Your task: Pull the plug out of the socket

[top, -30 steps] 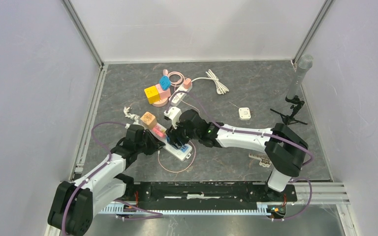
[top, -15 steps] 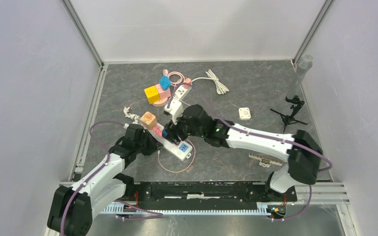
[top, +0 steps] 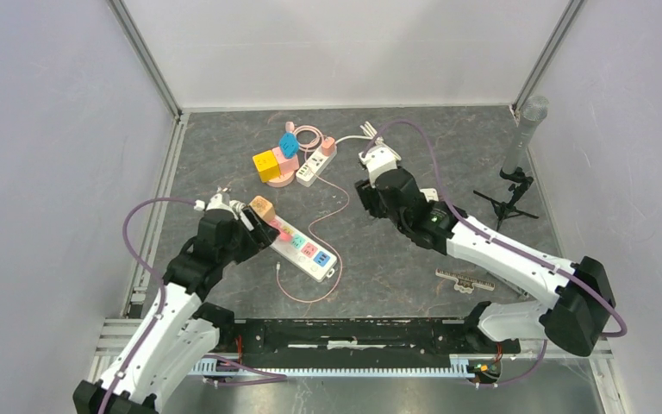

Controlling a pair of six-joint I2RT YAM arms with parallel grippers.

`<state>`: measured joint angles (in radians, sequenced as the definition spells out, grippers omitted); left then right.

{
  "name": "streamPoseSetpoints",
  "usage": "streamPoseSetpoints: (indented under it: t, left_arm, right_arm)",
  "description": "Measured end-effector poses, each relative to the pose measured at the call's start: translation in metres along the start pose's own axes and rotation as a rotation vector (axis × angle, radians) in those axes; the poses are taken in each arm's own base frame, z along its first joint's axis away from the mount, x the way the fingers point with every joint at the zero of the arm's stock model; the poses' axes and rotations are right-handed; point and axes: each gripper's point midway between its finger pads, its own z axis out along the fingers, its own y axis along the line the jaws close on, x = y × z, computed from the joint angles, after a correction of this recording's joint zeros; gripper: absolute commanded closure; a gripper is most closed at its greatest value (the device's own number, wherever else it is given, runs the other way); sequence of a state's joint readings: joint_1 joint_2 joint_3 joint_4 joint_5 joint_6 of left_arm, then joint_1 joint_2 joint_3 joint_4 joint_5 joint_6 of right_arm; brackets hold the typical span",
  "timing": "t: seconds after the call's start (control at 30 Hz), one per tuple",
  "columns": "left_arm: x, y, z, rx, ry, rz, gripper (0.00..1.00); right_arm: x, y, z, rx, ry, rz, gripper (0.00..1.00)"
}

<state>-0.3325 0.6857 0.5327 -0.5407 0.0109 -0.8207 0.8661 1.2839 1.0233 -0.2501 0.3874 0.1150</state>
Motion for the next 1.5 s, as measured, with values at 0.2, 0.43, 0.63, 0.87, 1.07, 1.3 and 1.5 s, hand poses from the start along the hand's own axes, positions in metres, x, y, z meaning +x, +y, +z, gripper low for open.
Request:
streamPoseSetpoints:
  t: [0.2, 0.43, 0.63, 0.87, 1.07, 1.3, 1.5]
  left_arm:
    - [-0.025, 0.000, -0.024, -0.028, -0.111, 0.036, 0.00]
    - [-0.032, 0.004, -0.028, -0.067, -0.130, 0.045, 0.00]
    - [-0.025, 0.012, -0.022, -0.109, -0.089, 0.057, 0.00]
    - [-0.023, 0.013, -0.020, -0.118, -0.079, 0.058, 0.00]
    - [-0.023, 0.014, -0.020, -0.123, -0.075, 0.058, 0.00]
    - [-0.022, 0.015, -0.019, -0.126, -0.073, 0.059, 0.00]
    - [-0.023, 0.014, -0.020, -0.125, -0.075, 0.059, 0.00]
  right_arm:
    - [0.066, -0.080, 0.000, 0.346, 0.187, -0.072, 1.00]
    - [0.136, -0.143, -0.001, 0.598, 0.415, -0.155, 1.00]
    - [0.161, -0.162, 0.003, 0.678, 0.512, -0.199, 0.97]
    - [0.180, -0.162, 0.010, 0.660, 0.582, -0.239, 0.65]
    - [0.184, -0.159, 0.015, 0.631, 0.588, -0.234, 0.31]
    - [0.187, -0.150, 0.017, 0.562, 0.577, -0.223, 0.06]
    - [0.173, -0.128, 0.021, 0.399, 0.503, -0.163, 0.02]
